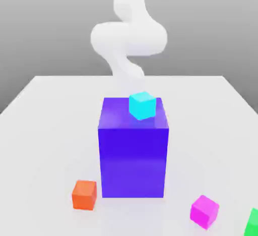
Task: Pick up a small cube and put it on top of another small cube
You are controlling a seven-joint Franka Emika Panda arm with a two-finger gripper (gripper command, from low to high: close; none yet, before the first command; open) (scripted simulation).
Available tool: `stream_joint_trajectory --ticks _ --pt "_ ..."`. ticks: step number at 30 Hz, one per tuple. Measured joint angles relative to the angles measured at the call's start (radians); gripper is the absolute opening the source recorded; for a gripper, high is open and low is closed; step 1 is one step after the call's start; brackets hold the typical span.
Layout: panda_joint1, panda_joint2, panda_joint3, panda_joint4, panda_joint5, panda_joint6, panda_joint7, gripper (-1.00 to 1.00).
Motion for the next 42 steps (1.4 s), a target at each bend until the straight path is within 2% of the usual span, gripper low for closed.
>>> stream_joint_trajectory --ticks 17,26,31,32,38,42 --pt "0.170 0.622 0.065 -0.095 0.011 0.249 -0.244 0.00" --pt "0.246 0.950 0.093 -0.143 -0.060 0.382 -0.315 0.00" --pt "0.277 1.131 0.064 -0.115 -0.099 0.513 -0.296 0.00" --pt "0.282 1.151 0.059 -0.111 -0.100 0.529 -0.296 -1.00" --pt "0.283 1.160 0.057 -0.109 -0.103 0.536 -0.293 -1.00" --pt "0.266 1.059 0.078 -0.130 -0.086 0.456 -0.307 -1.00"
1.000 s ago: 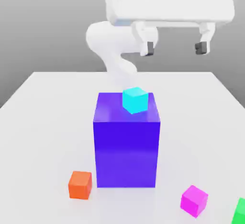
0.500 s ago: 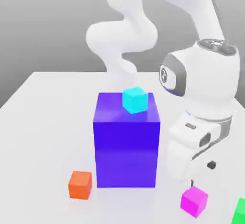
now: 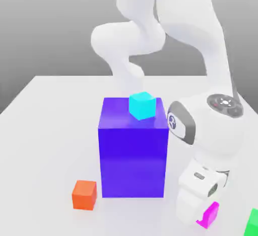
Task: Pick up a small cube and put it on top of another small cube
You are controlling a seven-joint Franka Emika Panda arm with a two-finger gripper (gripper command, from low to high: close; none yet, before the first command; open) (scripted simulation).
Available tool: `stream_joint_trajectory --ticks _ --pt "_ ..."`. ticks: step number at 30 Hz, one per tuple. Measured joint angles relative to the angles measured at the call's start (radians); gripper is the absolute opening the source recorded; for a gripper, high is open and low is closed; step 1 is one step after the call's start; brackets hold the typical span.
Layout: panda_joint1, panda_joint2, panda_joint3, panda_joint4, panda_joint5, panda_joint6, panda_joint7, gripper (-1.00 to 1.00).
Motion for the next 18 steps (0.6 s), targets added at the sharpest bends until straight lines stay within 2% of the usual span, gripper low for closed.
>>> stream_joint_trajectory --ticks 3,10,14,15,18 --pt "-0.004 -0.071 0.022 0.012 0.014 -0.083 -0.037 -1.00" --pt "0.033 -0.018 0.110 0.254 -0.021 -0.279 -0.236 -1.00" --pt "0.060 0.094 0.100 0.305 -0.060 -0.220 -0.249 -1.00" --pt "0.065 0.119 0.095 0.309 -0.069 -0.200 -0.244 1.00" --pt "0.065 0.119 0.095 0.309 -0.069 -0.200 -0.244 1.00"
